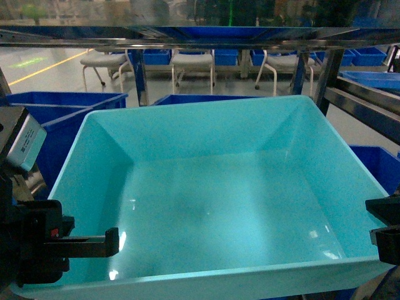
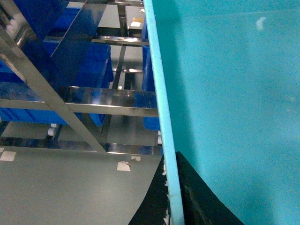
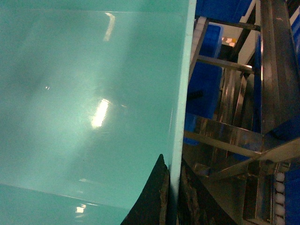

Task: Organize blue bins on left shelf correctly

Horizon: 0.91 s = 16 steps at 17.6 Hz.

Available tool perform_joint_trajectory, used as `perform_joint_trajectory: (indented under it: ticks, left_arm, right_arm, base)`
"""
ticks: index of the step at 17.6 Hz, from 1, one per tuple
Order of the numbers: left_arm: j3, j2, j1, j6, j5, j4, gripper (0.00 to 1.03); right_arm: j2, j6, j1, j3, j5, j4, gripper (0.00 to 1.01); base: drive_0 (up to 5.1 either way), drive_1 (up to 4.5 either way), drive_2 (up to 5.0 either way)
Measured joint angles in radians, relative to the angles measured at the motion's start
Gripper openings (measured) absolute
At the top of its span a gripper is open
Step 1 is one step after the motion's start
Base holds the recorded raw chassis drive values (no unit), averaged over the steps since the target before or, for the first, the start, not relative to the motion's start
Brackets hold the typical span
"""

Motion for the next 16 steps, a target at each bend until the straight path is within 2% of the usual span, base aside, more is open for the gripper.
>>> perform_joint_trajectory:
  ticks: [3, 10, 11, 14, 16]
  left_arm:
    - [0.000, -0.002, 0.000, 0.000, 0.000, -0.002, 0.02]
    - [0.003, 0.001, 0.000, 0.000, 0.000, -0.003, 0.02]
    - [0.016, 0.019, 0.004, -0.001, 0.010, -0.015, 0.02]
    - [0.101, 0.133, 0.020, -0.008, 0.092, -0.015, 0.02]
    - [0.172, 0.192, 0.034, -0.009, 0.115, -0.017, 0.02]
  right_arm:
    - [0.000, 0.000, 0.001, 0.000, 0.000, -0.001, 0.02]
    - [0.002, 0.000, 0.000, 0.001, 0.002, -0.006, 0.02]
    - [0.022, 0.002, -0.009, 0.012, 0.002, -0.019, 0.02]
    - [0.104, 0.009, -0.066, 0.064, 0.000, -0.064, 0.02]
    - [0.150, 0.005, -0.089, 0.114, 0.003, -0.054, 0.02]
  base:
    - [-0.1, 3.98, -4.2]
    - [0.0, 0.14, -0.2]
    - [0.0, 0.00, 0.0]
    - [0.0, 0.00, 0.0]
    - [0.0, 0.00, 0.0]
